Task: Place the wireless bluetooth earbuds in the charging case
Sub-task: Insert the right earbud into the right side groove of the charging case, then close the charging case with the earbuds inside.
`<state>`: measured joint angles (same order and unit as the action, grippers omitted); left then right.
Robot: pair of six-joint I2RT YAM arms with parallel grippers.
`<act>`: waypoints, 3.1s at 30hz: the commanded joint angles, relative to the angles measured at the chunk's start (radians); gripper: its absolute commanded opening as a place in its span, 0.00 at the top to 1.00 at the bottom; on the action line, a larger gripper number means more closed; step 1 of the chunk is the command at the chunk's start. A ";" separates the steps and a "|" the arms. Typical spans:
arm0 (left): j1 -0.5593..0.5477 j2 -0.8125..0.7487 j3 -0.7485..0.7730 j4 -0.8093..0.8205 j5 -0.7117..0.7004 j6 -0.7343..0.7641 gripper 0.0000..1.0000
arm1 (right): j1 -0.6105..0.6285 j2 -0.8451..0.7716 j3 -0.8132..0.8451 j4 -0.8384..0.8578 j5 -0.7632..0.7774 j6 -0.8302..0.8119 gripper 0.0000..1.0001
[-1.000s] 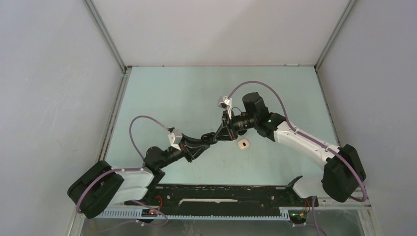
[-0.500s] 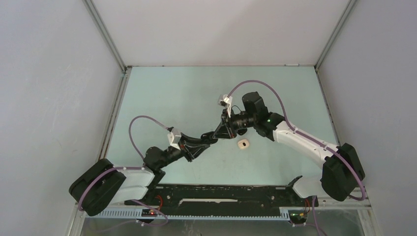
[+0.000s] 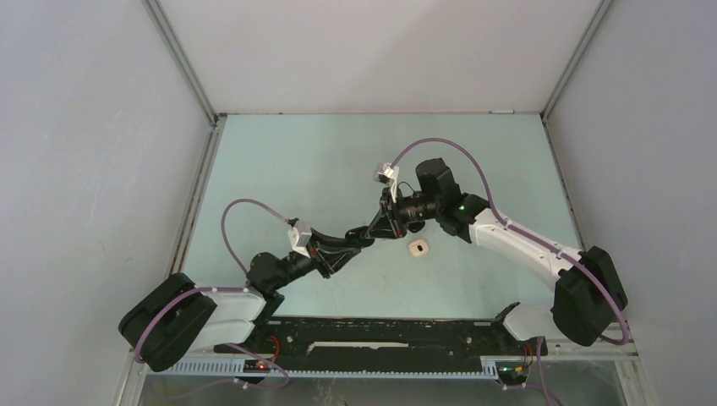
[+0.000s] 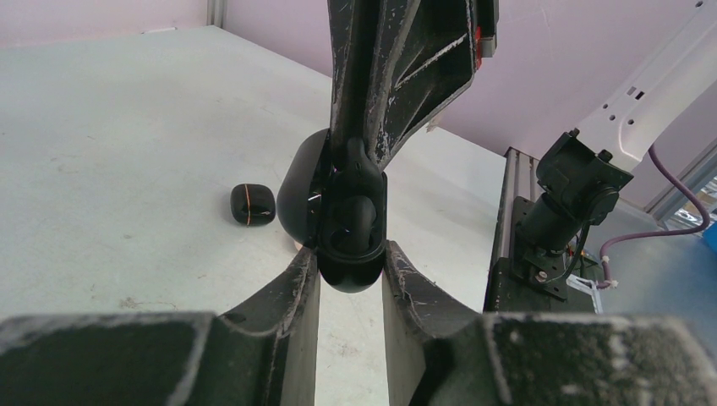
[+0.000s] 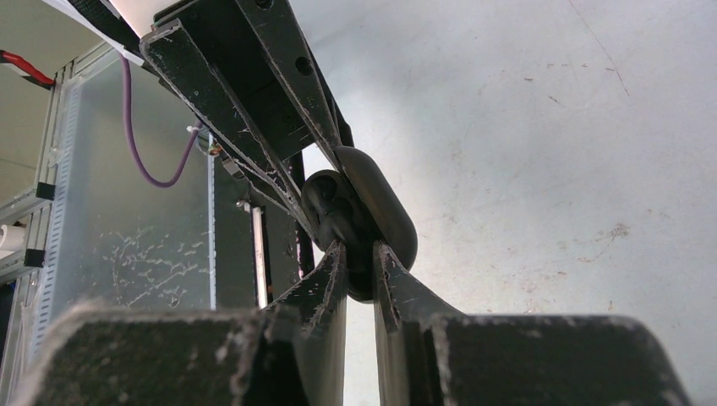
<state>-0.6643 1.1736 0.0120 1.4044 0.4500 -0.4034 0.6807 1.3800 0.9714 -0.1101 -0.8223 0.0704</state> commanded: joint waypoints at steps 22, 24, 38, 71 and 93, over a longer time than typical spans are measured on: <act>0.024 -0.013 -0.006 0.095 -0.010 -0.023 1.00 | -0.004 -0.017 0.015 -0.006 0.038 -0.021 0.95; 0.028 -0.014 -0.006 0.094 -0.010 -0.024 1.00 | -0.002 -0.017 0.015 -0.008 0.038 -0.023 0.94; 0.029 -0.006 -0.006 0.094 -0.010 -0.026 1.00 | 0.027 0.002 0.015 0.012 0.053 -0.002 0.89; 0.003 0.073 0.045 0.094 0.130 -0.015 1.00 | -0.103 -0.142 0.139 -0.371 -0.058 -0.436 0.30; 0.005 0.225 0.109 0.094 0.095 -0.103 1.00 | 0.118 -0.163 0.131 -0.618 0.092 -0.606 0.25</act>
<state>-0.6971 1.3754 0.0872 1.4544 0.6250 -0.4751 0.7975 1.3575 1.0733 -0.6029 -0.8047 -0.5091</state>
